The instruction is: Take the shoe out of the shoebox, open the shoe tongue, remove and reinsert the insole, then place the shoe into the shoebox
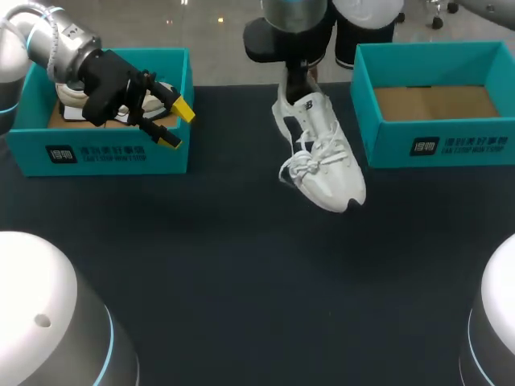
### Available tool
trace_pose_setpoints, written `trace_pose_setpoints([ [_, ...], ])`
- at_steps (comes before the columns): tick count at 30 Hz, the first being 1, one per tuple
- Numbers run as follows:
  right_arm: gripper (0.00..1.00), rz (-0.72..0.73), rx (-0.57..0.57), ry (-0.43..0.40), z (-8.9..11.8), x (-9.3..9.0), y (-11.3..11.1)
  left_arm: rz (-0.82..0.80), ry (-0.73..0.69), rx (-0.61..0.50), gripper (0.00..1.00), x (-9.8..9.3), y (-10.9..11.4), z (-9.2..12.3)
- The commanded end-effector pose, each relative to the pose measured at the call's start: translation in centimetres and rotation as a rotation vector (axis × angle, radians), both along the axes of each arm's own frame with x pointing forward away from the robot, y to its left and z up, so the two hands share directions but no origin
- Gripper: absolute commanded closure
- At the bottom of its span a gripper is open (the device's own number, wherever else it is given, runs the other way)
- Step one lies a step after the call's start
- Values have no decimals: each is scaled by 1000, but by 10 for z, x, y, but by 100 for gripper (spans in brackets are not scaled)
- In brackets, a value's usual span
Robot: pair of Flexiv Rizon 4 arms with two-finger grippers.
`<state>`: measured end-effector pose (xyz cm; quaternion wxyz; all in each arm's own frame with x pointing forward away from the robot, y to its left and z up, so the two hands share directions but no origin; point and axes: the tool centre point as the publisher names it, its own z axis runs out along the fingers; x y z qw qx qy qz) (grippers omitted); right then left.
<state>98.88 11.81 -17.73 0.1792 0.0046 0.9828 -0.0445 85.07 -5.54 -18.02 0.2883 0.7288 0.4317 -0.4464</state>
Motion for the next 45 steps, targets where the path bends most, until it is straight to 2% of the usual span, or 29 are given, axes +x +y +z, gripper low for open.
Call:
trace_pose_setpoints([
  [1, 100, 2, 17, 4, 6, 21, -53, -1, -2, 3, 0, 0, 0, 0],
  [10, 100, 12, 17, 17, 16, 54, -129, -1, -2, 3, 0, 0, 0, 0],
  [16, 100, 5, -7, 21, 17, 64, -164, -1, -2, 3, 0, 0, 0, 0],
  [18, 100, -16, -8, 20, 19, 67, -170, -1, -2, 3, 0, 0, 0, 0],
  [37, 100, -16, -8, 20, 19, 67, -170, -1, -2, 3, 0, 0, 0, 0],
  [45, 100, -10, -46, 104, 20, 89, -249, -1, -2, 3, 0, 0, 0, 0],
])
